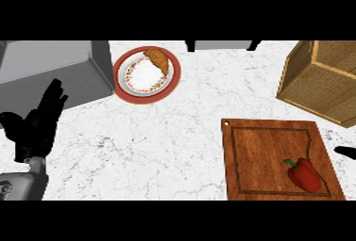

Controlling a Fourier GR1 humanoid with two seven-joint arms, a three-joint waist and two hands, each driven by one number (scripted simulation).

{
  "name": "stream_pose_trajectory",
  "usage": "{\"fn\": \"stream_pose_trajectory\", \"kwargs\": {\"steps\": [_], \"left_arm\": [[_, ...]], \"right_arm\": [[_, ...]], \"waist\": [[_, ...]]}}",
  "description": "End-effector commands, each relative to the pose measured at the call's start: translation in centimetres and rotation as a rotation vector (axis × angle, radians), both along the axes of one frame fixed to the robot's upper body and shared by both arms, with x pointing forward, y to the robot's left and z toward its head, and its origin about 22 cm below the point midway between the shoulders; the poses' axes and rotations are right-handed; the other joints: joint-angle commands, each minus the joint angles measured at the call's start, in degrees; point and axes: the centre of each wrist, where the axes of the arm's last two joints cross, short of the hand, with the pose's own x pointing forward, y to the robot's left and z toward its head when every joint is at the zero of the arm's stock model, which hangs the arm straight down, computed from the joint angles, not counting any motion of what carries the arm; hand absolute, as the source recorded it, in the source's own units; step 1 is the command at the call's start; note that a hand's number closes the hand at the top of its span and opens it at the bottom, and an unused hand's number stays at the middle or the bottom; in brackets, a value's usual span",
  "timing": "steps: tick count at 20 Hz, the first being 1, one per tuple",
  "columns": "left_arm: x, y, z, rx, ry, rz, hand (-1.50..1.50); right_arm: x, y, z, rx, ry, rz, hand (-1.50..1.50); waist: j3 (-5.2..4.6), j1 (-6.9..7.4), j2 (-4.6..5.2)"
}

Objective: Pick the bell pepper from the cutting board and place it in the basket

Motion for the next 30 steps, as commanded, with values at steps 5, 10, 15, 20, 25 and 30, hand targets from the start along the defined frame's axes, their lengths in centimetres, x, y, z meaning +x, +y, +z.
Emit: {"fn": "stream_pose_trajectory", "kwargs": {"steps": [5,10,15,20,25,30], "left_arm": [[0.4,0.0,1.0,0.006,-0.008,0.007,0.00],[1.0,0.1,0.8,0.014,0.001,0.020,0.00],[1.1,-0.7,-0.7,0.003,-0.004,-0.016,0.00],[0.7,-0.1,0.5,-0.002,-0.011,-0.015,0.00],[0.9,-0.4,0.6,-0.012,-0.030,-0.024,0.00],[1.5,-1.0,0.6,-0.001,-0.004,-0.033,0.00]], "right_arm": [[-2.0,-1.1,5.7,-0.358,0.509,0.101,-1.50],[-3.8,-0.3,7.8,-0.317,0.563,0.157,-1.50],[-4.9,-0.7,6.6,-0.240,0.543,0.121,-1.50],[-5.7,-0.9,2.8,-0.168,0.477,0.109,-1.50],[-4.8,0.3,1.0,-0.121,0.461,0.124,-1.50],[-4.7,0.2,-2.6,-0.113,0.449,0.146,-1.50]], "waist": [[0.07,-0.26,-0.14],[0.22,-0.24,-0.06],[0.25,0.98,0.28],[0.28,1.39,0.29],[0.27,1.70,0.34],[0.28,1.67,0.35]]}}
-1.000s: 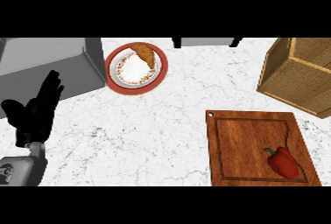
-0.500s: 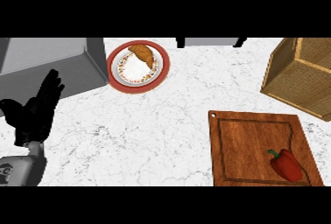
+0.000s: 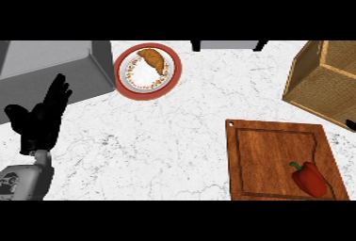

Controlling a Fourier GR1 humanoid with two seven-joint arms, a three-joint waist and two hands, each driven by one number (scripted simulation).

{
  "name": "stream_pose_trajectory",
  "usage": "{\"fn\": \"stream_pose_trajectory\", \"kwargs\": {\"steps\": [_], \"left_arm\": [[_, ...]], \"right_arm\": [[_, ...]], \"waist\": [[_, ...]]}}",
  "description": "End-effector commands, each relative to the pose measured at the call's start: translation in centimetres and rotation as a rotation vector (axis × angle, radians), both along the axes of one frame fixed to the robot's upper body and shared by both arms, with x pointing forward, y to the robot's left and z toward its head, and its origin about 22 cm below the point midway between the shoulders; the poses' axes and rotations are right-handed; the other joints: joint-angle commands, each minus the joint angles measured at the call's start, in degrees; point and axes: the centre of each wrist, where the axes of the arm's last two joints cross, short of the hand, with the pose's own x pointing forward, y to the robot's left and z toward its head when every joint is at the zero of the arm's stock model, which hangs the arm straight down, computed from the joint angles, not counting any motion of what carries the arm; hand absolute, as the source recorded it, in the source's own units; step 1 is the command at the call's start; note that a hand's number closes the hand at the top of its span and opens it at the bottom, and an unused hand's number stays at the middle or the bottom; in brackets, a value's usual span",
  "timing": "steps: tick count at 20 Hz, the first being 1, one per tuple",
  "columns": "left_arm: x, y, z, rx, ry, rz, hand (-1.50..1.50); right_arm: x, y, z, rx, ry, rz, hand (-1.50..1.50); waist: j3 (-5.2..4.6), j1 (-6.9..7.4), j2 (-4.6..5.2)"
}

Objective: Pick the bell pepper from the cutting board and place it in the basket

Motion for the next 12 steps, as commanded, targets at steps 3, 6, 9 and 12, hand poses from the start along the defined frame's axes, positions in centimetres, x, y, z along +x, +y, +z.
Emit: {"fn": "stream_pose_trajectory", "kwargs": {"steps": [3,6,9,12], "left_arm": [[0.1,-1.1,0.1,0.008,-0.011,0.003,0.00],[1.3,-1.1,-0.4,-0.001,0.007,0.004,0.00],[-0.5,-0.3,0.1,-0.014,-0.009,-0.003,0.00],[-0.4,1.4,0.9,0.001,-0.016,0.018,0.00]], "right_arm": [[-0.3,1.7,-2.0,0.008,-0.044,0.021,-1.50],[-0.6,0.1,-4.4,0.019,-0.080,0.022,-1.50],[-1.7,0.7,-4.9,-0.006,-0.089,0.014,-1.50],[-1.0,1.8,-5.2,0.013,-0.093,0.008,-1.50]], "waist": [[-0.02,-0.05,-0.04],[-0.02,-0.16,0.02],[-0.02,-0.03,-0.05],[-0.03,0.03,-0.03]]}}
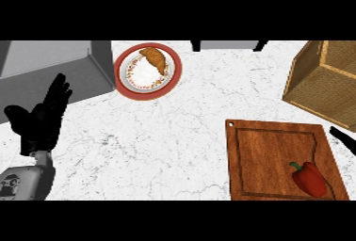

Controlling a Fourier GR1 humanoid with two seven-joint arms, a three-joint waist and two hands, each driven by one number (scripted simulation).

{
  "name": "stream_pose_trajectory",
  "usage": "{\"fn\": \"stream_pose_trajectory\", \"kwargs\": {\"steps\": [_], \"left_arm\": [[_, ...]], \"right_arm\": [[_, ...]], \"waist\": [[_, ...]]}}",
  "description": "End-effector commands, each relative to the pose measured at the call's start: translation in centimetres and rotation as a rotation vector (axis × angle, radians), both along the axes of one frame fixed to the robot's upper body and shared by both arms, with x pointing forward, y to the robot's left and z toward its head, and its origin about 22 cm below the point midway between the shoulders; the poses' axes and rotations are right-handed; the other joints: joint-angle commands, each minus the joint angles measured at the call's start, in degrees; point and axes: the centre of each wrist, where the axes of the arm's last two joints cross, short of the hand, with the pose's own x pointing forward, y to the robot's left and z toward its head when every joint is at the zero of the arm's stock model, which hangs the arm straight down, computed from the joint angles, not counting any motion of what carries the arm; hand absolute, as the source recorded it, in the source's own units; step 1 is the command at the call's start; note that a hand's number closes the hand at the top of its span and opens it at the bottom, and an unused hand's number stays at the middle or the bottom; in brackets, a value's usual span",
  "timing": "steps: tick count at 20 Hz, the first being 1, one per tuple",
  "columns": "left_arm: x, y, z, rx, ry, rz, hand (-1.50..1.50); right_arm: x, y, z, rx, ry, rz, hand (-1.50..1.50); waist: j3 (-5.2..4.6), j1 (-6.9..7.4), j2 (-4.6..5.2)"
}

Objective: Pick the bell pepper from the cutting board and place it in the basket

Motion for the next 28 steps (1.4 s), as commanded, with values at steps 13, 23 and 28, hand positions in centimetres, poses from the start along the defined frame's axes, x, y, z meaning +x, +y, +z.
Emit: {"fn": "stream_pose_trajectory", "kwargs": {"steps": [13,23,28], "left_arm": [[0.1,0.6,0.4,-0.009,0.007,0.004,0.00],[0.5,2.0,0.6,0.016,-0.003,-0.012,0.00],[0.5,2.3,-1.4,0.003,0.008,0.011,0.00]], "right_arm": [[-0.6,0.9,-3.8,-0.006,0.010,0.008,-1.50],[0.0,3.1,-7.0,-0.072,0.029,-0.005,-1.50],[1.4,1.6,-5.7,-0.059,0.013,-0.007,-1.50]], "waist": [[-0.02,0.00,0.02],[-0.01,0.11,0.04],[-0.03,0.02,0.06]]}}
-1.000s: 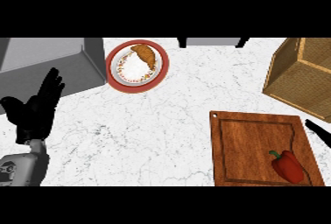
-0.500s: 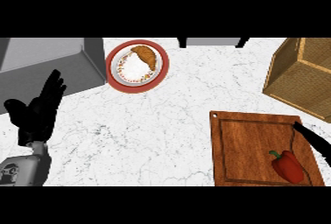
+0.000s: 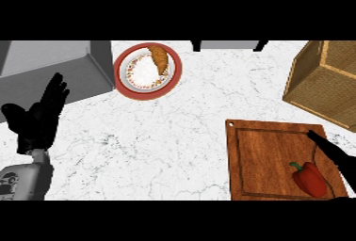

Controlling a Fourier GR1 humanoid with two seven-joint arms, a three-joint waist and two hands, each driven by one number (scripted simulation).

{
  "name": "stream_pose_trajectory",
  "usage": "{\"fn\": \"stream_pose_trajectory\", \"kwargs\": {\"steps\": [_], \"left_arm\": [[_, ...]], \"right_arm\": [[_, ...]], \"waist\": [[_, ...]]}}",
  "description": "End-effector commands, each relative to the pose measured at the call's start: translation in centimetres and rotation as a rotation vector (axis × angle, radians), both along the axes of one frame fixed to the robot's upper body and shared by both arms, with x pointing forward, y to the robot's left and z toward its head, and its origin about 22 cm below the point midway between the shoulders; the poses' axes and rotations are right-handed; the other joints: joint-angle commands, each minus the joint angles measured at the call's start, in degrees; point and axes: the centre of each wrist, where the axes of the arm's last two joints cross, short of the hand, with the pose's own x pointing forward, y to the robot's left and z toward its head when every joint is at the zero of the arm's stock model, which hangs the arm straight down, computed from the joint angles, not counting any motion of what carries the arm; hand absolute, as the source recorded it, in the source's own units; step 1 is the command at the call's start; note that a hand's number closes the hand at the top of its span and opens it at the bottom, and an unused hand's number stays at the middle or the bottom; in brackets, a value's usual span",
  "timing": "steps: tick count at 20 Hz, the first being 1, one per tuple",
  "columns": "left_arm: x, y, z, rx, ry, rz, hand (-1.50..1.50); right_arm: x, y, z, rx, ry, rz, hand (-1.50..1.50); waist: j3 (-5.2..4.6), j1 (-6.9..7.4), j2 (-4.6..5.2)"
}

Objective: Pick the bell pepper from the cutting board and place it in the basket

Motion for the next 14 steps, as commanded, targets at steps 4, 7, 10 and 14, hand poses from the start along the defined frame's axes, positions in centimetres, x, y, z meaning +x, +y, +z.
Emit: {"fn": "stream_pose_trajectory", "kwargs": {"steps": [4,7,10,14], "left_arm": [[1.5,-0.9,0.6,-0.007,-0.006,0.012,0.00],[-0.8,-1.2,0.1,-0.003,0.005,-0.003,0.00],[-0.2,-1.3,-0.8,-0.005,0.001,-0.002,0.00],[-0.5,-1.8,0.2,0.010,-0.006,-0.009,0.00]], "right_arm": [[0.3,0.7,0.1,-0.019,0.032,0.008,-1.50],[-0.5,1.1,-2.1,-0.036,0.028,0.011,-1.50],[0.3,0.3,-2.8,-0.042,0.037,0.014,-1.50],[1.8,2.6,-3.6,-0.056,0.114,0.107,1.50]], "waist": [[-0.01,-0.13,0.00],[0.00,0.03,-0.03],[0.00,-0.01,0.00],[0.00,0.18,0.00]]}}
